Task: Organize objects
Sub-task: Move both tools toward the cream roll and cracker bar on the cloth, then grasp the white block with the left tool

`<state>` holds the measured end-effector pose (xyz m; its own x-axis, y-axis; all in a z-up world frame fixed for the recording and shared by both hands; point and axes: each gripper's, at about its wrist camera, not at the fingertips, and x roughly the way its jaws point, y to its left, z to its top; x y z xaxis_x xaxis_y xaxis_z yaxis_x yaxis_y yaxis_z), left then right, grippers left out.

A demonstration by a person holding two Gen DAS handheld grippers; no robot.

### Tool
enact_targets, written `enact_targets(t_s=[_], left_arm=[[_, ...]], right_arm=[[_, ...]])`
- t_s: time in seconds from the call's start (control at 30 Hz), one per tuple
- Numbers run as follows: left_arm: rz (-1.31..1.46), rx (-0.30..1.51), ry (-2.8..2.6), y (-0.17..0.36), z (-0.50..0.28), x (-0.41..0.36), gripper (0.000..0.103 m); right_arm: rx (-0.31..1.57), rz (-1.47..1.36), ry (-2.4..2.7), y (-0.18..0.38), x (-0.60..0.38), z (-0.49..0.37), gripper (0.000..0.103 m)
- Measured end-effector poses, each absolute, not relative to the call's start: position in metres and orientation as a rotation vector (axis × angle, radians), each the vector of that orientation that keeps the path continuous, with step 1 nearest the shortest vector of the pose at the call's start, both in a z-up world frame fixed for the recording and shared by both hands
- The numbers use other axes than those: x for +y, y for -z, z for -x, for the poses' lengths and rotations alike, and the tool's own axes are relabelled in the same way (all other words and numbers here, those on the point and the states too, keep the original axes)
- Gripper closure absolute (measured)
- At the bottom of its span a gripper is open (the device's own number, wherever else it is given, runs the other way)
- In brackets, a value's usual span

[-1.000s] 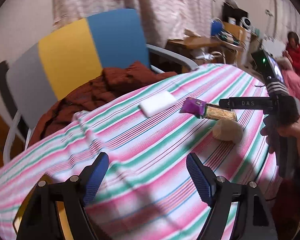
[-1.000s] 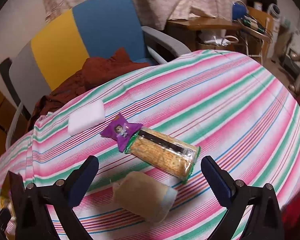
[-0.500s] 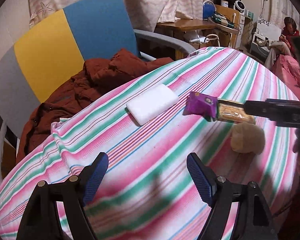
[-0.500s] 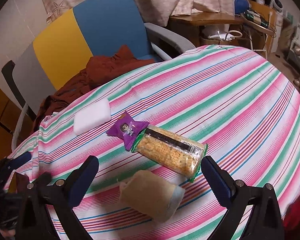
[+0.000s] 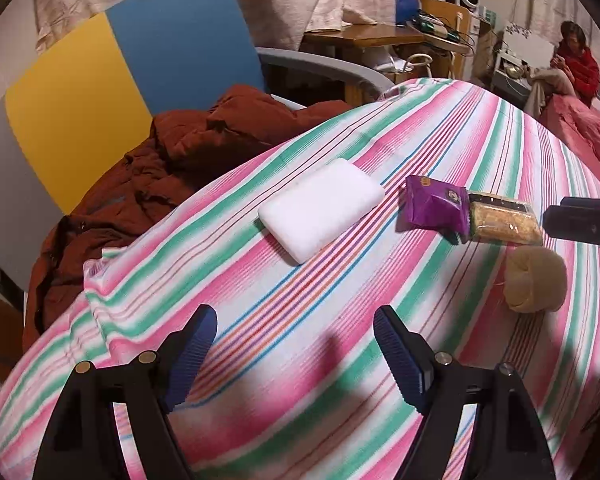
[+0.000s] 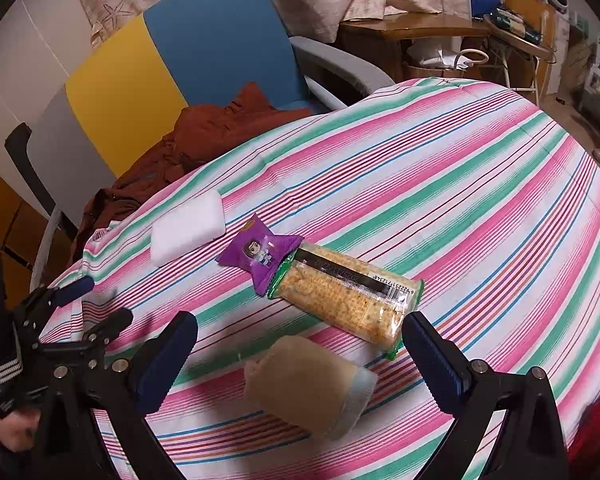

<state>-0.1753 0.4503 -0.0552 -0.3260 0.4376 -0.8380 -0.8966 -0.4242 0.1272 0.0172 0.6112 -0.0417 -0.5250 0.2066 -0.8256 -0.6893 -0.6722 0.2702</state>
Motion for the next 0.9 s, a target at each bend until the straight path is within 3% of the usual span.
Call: enact_targets(t_s=[0.53,0.9], left_arm=[[0.764,0.944,-1.71,0.065,0.19,0.512,0.014],[0.78,0.947,-1.679,0.091,0.214,0.55,0.009]], right_arm=[[0.878,1.075,-2.206,0.042,0.617,-0.021,0.0],[0.859,1.105,-2.203,0.047,0.616,-0.018,0.0]])
